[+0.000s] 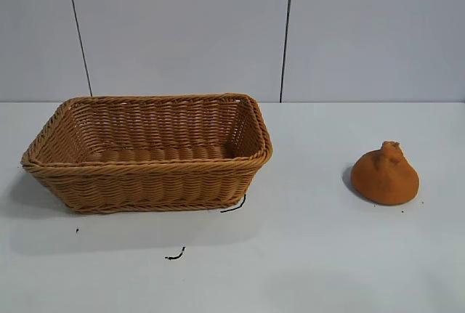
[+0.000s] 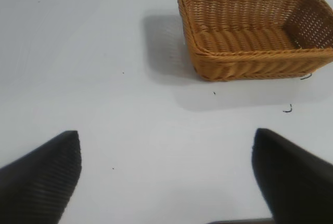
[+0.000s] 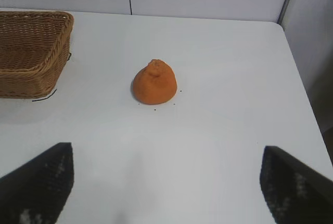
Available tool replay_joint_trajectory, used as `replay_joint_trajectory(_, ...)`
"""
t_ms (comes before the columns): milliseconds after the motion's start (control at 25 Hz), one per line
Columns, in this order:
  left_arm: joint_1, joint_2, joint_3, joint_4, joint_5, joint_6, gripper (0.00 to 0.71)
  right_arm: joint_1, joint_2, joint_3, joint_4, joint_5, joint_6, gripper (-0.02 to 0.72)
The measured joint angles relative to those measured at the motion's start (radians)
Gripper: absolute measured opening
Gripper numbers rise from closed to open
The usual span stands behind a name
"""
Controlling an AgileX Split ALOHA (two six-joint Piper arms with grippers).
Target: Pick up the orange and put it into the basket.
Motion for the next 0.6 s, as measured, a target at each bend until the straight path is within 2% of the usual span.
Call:
replay_joint_trajectory(200,0.0,0.0,0.0,0.0,0.0,0.0,0.639,0.0,0.024,0.0,0.0,0.001,0.001,0.695)
replay_joint_trajectory(400,0.0,0.0,0.0,0.0,-0.001,0.0,0.639,0.0,0.213,-0.027,0.001,0.012,0.036,0.695)
replay_joint_trajectory(600,0.0,0.0,0.0,0.0,0.0,0.0,0.639,0.0,0.635,-0.143,0.004,0.029,0.049,0.695)
